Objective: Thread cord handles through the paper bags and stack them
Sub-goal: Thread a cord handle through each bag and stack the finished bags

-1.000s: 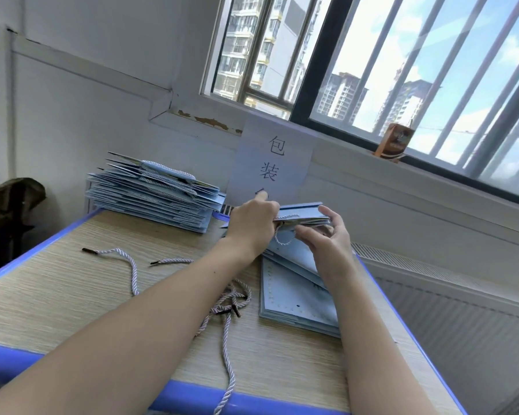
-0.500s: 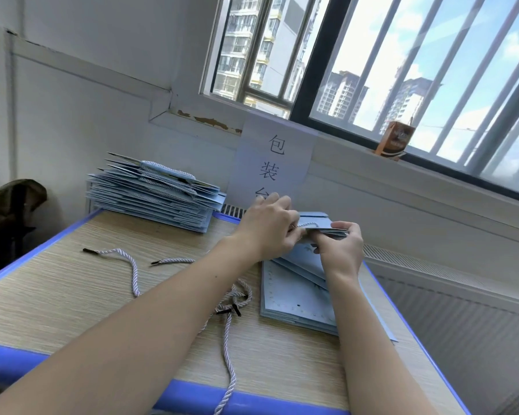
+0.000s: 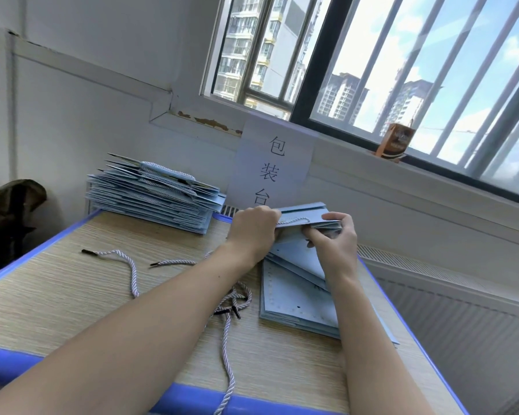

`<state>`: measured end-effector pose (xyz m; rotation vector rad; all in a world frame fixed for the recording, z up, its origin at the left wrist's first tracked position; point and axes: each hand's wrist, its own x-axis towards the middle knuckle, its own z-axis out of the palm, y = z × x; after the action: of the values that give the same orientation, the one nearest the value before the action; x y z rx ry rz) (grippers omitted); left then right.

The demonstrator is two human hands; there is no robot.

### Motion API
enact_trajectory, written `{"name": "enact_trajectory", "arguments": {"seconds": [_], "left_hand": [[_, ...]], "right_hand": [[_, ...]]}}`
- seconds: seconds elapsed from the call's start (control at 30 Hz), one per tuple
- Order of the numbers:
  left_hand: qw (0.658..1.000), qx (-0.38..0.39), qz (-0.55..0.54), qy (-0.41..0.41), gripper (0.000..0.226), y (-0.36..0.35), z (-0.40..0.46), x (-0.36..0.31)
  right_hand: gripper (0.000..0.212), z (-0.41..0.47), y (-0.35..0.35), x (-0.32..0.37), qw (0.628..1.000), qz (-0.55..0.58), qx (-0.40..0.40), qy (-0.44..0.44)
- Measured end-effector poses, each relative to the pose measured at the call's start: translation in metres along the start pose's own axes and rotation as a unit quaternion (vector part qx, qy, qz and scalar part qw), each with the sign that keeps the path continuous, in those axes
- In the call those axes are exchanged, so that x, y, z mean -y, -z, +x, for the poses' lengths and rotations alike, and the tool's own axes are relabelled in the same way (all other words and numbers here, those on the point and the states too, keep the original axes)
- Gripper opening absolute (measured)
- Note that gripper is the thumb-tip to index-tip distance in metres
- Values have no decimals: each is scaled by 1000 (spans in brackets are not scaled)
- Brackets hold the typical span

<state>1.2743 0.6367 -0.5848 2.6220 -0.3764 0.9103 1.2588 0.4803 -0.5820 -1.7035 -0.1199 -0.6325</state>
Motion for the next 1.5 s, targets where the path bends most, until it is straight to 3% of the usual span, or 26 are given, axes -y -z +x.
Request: {"name": "enact_trajectory", "arguments": {"seconds": [0.17,0.27,0.4,0.5,0.6,0.8,0.97,1.13,1.27,1.5], "left_hand": [[1000,16,-4,-17,4,-4,5,6],[996,51,-33,-60,24,-2,5,2],[993,40,-45,-97,21,-1,2,-6],[995,3,-80,-59,22,1,5,-4],[991,-10,-131,-8,24,6,9,-3],[985,8,-174,17,25,3,11,-4],[982,11,-186,19,25,4,11,-6],[986,20,-167,14,27,7,9,-10],[988,39,-152,-6,19,7,5,-14],[991,50,-120,-21,22,3,3,-17]], "right_hand": [[31,0,-1,-1,1000,-4,-11,14],[30,2,0,-8,999,-20,-40,16],[35,5,0,-8,998,9,-66,16],[49,2,2,-3,997,48,-55,34],[60,-3,-1,0,992,15,-65,109],[31,-5,-8,0,960,-113,-119,226],[26,-5,-8,1,925,-167,-162,299],[13,-4,-11,0,918,-218,-154,292],[10,-5,-9,-2,911,-311,-166,213],[16,0,-7,-8,937,-283,-133,156]]}}
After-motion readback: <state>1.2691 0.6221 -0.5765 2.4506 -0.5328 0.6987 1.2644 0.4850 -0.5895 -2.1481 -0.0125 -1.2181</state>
